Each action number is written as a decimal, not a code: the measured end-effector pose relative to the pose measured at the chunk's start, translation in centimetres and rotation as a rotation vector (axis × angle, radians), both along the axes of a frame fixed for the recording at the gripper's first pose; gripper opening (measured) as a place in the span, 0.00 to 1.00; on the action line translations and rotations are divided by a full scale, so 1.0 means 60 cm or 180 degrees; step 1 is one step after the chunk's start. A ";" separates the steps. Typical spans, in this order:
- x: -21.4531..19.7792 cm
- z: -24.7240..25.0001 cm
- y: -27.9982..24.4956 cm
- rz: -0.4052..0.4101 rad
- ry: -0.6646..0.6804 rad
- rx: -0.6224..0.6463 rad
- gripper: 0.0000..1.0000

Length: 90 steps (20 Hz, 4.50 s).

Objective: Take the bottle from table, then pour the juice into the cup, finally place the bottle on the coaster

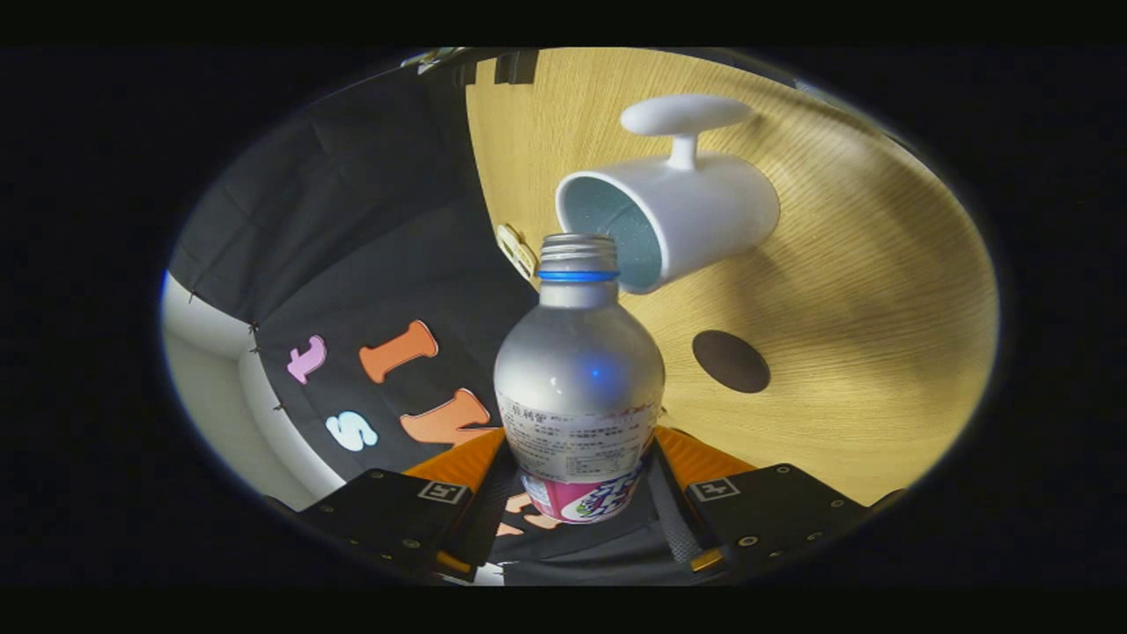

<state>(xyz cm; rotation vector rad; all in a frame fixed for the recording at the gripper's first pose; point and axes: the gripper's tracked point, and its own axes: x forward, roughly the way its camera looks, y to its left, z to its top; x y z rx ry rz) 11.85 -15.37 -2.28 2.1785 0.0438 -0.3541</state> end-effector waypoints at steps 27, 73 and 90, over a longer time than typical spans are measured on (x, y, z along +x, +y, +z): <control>0.006 0.023 -0.016 -0.0185 -0.0171 0.0470 0.76; -0.015 0.017 0.000 -0.0079 0.0104 -0.0904 0.76; -0.015 -0.047 0.022 0.0838 0.1161 -0.4640 0.76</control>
